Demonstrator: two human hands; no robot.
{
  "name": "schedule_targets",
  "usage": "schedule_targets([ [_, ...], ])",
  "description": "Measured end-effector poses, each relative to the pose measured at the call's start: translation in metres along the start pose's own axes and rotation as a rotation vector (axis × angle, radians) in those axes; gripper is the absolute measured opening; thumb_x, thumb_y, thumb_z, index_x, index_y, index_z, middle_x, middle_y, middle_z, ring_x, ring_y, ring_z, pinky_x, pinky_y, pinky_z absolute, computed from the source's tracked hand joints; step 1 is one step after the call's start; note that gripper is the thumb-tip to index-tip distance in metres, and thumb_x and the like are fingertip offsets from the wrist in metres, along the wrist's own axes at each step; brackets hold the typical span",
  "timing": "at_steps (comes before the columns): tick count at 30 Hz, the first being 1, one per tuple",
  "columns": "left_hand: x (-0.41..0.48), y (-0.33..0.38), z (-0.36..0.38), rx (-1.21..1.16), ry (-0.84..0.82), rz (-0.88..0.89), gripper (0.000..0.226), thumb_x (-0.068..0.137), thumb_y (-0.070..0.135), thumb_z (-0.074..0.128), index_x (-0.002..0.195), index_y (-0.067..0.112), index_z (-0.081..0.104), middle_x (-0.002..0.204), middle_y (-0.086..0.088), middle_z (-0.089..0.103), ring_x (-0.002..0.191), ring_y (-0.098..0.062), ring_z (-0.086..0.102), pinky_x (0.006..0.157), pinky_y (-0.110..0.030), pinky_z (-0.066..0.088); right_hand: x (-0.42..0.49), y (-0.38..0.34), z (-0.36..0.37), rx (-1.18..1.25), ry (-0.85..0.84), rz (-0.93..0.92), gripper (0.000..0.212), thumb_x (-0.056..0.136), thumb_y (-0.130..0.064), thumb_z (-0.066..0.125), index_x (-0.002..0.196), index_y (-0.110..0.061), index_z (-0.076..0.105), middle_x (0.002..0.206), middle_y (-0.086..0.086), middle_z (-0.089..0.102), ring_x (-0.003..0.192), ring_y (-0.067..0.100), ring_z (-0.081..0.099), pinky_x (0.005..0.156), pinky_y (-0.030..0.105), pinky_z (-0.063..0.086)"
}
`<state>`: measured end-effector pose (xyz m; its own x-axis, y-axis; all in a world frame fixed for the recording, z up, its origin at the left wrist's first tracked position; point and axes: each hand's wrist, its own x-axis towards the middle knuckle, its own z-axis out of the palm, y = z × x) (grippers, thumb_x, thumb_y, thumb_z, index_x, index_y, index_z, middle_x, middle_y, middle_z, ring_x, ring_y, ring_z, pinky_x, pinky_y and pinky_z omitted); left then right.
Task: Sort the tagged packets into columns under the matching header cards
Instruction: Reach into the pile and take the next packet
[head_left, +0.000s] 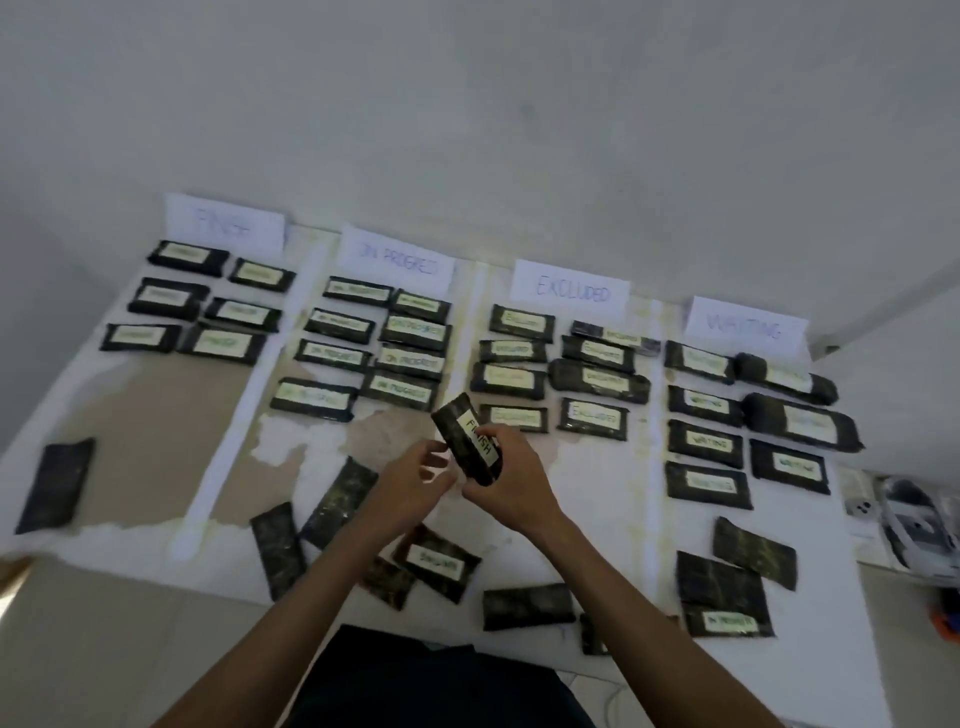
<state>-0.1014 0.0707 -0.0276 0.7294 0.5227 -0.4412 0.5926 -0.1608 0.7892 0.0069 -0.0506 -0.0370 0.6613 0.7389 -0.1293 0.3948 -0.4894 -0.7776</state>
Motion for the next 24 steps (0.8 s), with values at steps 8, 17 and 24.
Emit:
schedule_targets([
  [8,0.007,-0.085,-0.131,0.302,0.205,0.07,0.044,0.086,0.024,0.06,0.127,0.016,0.049,0.128,-0.006,0.053,0.118,-0.023,0.047,0.095,-0.032,0.038,0.065,-0.082,0.088,-0.092,-0.178,-0.157,0.06,0.07,-0.024,0.074,0.123,-0.012,0.048,0.119,0.007,0.049,0.104,0.021,0.049,0.083,0.03,0.046],
  [17,0.02,-0.16,-0.242,0.4,0.303,-0.044,0.044,0.085,0.02,0.06,0.127,0.013,0.05,0.13,-0.01,0.051,0.117,-0.029,0.046,0.095,-0.037,0.039,0.144,-0.164,0.206,-0.255,-0.344,-0.31,0.063,0.069,-0.021,0.073,0.126,-0.007,0.049,0.124,0.014,0.049,0.108,0.03,0.049,0.088,0.039,0.046],
  [24,0.033,-0.203,-0.286,0.399,0.332,-0.097,0.042,0.083,0.017,0.062,0.123,0.012,0.053,0.126,-0.01,0.054,0.115,-0.027,0.049,0.094,-0.037,0.041,0.188,-0.191,0.278,-0.423,-0.427,-0.386,0.056,0.07,-0.013,0.072,0.122,-0.006,0.051,0.125,0.016,0.05,0.106,0.037,0.05,0.082,0.046,0.047],
])
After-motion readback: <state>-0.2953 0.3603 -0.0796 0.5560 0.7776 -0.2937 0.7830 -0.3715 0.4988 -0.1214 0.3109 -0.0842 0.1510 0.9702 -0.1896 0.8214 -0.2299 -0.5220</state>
